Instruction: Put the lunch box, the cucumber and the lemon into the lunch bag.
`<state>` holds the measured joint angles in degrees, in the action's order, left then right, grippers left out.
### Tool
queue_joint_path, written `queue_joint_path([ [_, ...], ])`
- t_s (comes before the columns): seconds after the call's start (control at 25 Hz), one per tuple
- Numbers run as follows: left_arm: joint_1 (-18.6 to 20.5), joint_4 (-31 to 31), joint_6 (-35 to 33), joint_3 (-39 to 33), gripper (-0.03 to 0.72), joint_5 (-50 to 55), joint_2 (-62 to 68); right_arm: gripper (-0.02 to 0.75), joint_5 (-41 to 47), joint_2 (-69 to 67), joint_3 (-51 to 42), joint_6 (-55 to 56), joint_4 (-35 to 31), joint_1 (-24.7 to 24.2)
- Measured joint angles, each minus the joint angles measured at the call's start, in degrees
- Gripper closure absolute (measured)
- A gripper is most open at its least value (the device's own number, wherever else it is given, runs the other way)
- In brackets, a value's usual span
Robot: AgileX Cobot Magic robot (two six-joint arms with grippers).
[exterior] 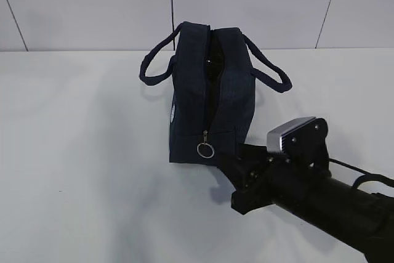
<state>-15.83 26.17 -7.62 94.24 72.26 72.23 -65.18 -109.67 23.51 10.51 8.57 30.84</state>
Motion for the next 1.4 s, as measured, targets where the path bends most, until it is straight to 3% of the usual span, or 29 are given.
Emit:
queue_joint_path([
  [1.2, 0.0, 0.0, 0.0, 0.0, 0.442, 0.0, 0.0, 0.369, -0.3, -13.3, 13.6, -1.5, 3.2, 0.0],
  [1.4, 0.0, 0.0, 0.0, 0.0, 0.442, 0.0, 0.0, 0.369, -0.3, -13.3, 13.9, -1.5, 6.6, 0.0],
])
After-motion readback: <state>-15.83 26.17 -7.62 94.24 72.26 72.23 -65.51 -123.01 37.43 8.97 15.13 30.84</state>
